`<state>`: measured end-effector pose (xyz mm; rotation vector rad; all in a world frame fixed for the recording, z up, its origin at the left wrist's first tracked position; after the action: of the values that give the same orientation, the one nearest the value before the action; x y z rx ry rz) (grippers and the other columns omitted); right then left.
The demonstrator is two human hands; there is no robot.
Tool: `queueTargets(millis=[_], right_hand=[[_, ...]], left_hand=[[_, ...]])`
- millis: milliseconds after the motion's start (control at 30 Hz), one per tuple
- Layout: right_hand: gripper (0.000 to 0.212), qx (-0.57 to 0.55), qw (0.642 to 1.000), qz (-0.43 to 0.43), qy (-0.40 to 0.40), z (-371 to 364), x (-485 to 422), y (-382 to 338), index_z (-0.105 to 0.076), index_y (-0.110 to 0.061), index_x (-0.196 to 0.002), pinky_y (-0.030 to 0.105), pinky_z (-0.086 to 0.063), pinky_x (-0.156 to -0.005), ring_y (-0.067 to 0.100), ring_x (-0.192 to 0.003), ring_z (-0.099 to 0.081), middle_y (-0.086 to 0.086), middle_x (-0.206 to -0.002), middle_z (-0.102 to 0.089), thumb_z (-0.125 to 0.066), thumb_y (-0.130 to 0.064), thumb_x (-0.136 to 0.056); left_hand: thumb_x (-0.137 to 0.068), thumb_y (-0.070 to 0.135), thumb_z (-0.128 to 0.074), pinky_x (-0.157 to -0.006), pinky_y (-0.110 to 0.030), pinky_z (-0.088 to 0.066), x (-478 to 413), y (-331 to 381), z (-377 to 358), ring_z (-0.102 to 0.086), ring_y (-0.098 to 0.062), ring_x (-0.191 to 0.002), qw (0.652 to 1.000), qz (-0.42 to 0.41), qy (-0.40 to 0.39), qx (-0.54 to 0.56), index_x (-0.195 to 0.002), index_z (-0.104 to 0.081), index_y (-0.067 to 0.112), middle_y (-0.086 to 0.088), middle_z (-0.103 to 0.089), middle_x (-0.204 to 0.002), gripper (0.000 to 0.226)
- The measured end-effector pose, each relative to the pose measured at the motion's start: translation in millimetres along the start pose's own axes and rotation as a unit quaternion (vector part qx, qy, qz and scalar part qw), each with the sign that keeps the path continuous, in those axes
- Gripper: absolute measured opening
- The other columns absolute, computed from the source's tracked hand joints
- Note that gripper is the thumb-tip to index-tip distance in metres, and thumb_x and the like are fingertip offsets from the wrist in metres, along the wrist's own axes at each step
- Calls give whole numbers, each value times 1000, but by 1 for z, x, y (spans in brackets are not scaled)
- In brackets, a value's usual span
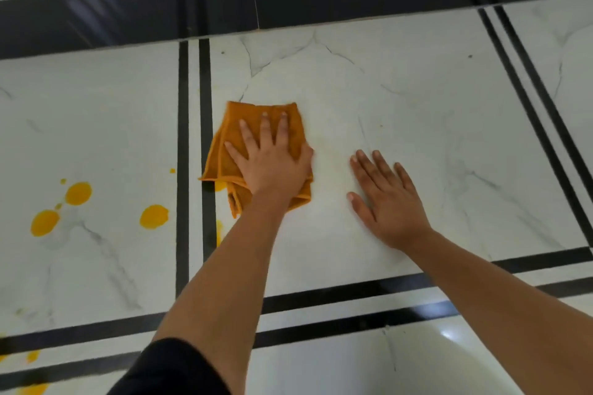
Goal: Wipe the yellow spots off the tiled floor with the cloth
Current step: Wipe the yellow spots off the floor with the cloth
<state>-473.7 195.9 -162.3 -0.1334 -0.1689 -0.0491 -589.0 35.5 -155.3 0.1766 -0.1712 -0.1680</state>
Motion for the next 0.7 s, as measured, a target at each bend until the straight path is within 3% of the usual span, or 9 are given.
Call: queueTargets(millis=[100,167,233,333,367,500,533,633,700], right_hand=[[66,-22,999,3,23,0,0,2,-19,-18,-148,33,-4,-113,14,-142,-16,-3,-154,-21,-11,-55,-93],[66,-29,999,6,39,6,-5,6,-24,-15,-147,34,-10,-113,16,-140,-22,0,-152,-26,-13,-53,-94],[66,-16,998,18,59,12,-15,6,-31,-13,-144,34,-11,-111,20,-139,-29,4,-150,-34,-16,-52,-94],[70,-25,998,25,56,17,-42,-1,-22,-17,-147,33,-3,-114,16,-144,-16,-1,-154,-24,-12,-54,-89],[71,-35,997,35,52,18,-51,-6,-19,-18,-148,32,0,-113,15,-144,-11,-3,-156,-20,-9,-55,-87],[74,-45,995,72,49,21,-72,-31,-16,-20,-149,31,3,-113,13,-145,-6,-4,-157,-16,-3,-55,-85],[74,-46,994,86,45,19,-74,-39,-16,-20,-149,32,3,-113,14,-145,-6,-4,-157,-16,-3,-55,-85],[74,-50,992,108,30,10,-78,-59,-13,-21,-149,33,4,-113,15,-145,-3,-3,-157,-14,-1,-55,-85],[74,-61,991,116,27,9,-80,-68,-14,-21,-149,33,3,-113,15,-145,-4,-3,-157,-14,-2,-56,-85]], left_hand=[[-84,63,-24,-108,-62,-1,38,22,-9,-9,-33,-143,980,-196,24,-21,-144,-25,38,2,-27,-153,64],[-82,64,-21,-109,-60,-3,26,15,-7,-11,-29,-143,964,-261,16,-40,-142,-27,42,6,-28,-152,63],[-85,64,-16,-109,-60,2,-12,-1,-3,-1,-28,-144,984,-170,13,-42,-144,-15,43,6,-16,-156,64],[-89,63,-16,-108,-61,6,-40,-13,5,7,-32,-143,999,2,36,0,-146,-7,39,3,-6,-158,62],[-89,62,-16,-108,-61,7,-31,-11,5,7,-32,-143,999,2,43,1,-146,-7,40,3,-6,-158,62],[-85,62,-14,-110,-60,2,15,-29,0,0,-26,-144,989,-135,35,-41,-143,-10,47,9,-14,-156,61],[-85,62,-15,-110,-60,1,5,-44,4,0,-26,-144,992,-117,37,-39,-143,-10,47,9,-14,-156,60],[-90,58,-22,-109,-61,3,-25,-76,14,3,-29,-144,996,74,50,9,-145,-11,43,6,-9,-157,58],[-90,58,-19,-109,-60,5,-5,-69,11,5,-30,-144,994,86,68,0,-145,-7,42,5,-7,-157,59]])
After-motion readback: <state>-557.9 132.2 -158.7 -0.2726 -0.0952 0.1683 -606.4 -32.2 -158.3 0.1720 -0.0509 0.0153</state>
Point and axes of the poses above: each hand's wrist, its own x-axis away from the middle knuckle, its own z-axis out of the back of the hand, y = z × x, the point moved 5 cm from there along -x, towards the middle knuckle
